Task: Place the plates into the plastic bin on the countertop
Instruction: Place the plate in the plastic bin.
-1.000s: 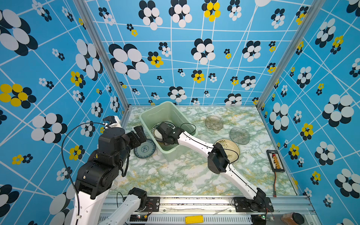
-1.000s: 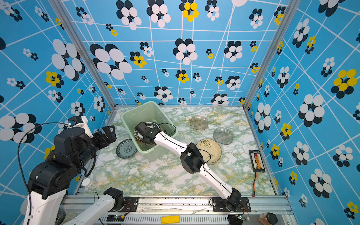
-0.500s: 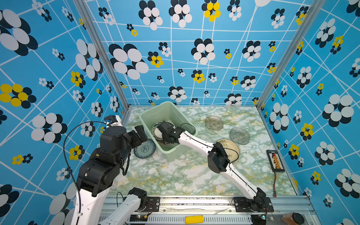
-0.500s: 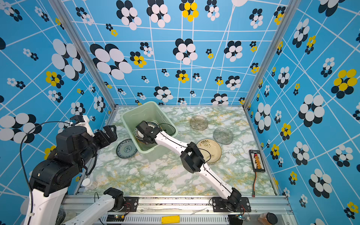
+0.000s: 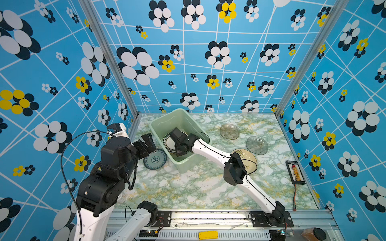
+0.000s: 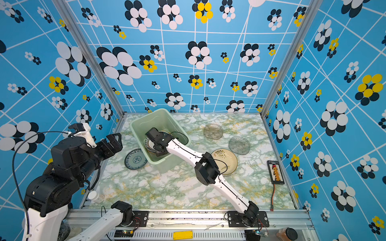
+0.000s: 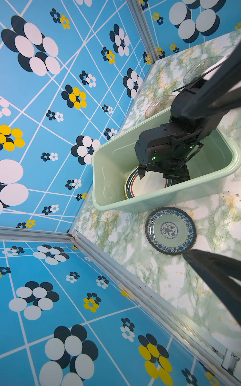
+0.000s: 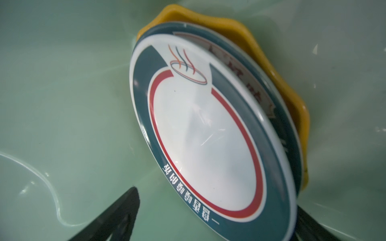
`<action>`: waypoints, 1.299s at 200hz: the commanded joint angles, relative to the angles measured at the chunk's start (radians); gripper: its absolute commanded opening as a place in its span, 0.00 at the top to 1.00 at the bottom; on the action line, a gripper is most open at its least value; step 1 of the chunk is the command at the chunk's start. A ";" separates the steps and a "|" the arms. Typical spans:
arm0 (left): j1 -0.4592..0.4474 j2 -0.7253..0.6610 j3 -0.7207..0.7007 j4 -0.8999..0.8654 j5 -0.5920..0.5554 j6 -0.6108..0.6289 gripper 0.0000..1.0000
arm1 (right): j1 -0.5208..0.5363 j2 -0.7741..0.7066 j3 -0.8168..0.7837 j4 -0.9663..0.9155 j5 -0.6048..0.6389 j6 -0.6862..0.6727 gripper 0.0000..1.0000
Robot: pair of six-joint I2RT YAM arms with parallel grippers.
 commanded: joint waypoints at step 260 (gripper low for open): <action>0.011 0.010 0.130 -0.013 0.063 0.101 0.01 | -0.004 -0.549 0.197 -0.453 0.144 -1.159 0.01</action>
